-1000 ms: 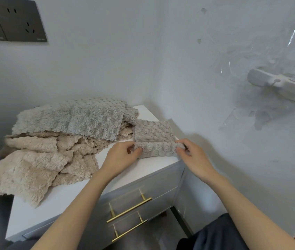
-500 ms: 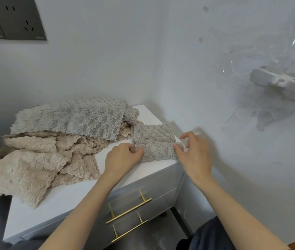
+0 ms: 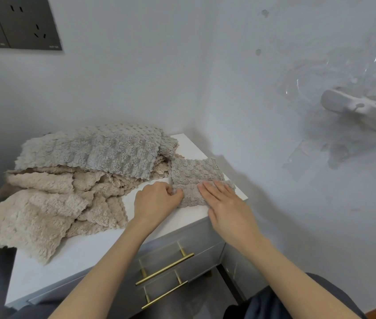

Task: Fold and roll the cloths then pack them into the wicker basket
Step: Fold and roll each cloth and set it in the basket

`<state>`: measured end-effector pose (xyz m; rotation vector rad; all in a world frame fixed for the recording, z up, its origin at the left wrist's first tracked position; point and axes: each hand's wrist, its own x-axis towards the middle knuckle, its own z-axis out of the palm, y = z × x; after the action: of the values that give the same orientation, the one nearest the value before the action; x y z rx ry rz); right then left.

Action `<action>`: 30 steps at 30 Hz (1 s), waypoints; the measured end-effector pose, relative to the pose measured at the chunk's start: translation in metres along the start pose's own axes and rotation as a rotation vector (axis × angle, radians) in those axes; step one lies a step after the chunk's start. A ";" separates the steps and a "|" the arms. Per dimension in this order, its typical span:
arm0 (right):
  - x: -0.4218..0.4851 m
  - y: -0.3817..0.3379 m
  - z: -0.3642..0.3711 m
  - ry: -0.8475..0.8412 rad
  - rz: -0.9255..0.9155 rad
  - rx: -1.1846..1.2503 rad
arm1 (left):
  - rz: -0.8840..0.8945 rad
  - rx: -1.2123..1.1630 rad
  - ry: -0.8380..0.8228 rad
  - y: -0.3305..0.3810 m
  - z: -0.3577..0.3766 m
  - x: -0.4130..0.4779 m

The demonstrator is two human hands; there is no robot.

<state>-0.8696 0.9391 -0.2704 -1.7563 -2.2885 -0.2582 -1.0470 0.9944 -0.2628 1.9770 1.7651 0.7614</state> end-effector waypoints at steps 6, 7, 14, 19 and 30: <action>-0.007 0.021 -0.001 -0.072 0.062 -0.087 | 0.001 0.060 0.021 0.005 -0.003 -0.005; -0.007 0.021 0.000 -0.078 0.063 -0.093 | 0.011 0.088 0.052 0.006 -0.003 -0.007; -0.002 0.029 0.002 -0.065 0.126 0.128 | 0.527 0.173 0.280 0.006 0.000 -0.016; 0.002 0.033 -0.001 -0.014 0.145 0.273 | 0.568 0.155 0.135 -0.004 0.000 -0.014; 0.006 0.044 -0.003 0.013 0.218 0.611 | 0.347 -0.126 -0.066 -0.013 -0.011 -0.001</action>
<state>-0.8286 0.9555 -0.2663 -1.6287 -1.8599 0.4244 -1.0637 0.9948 -0.2620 2.2205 1.3173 0.8800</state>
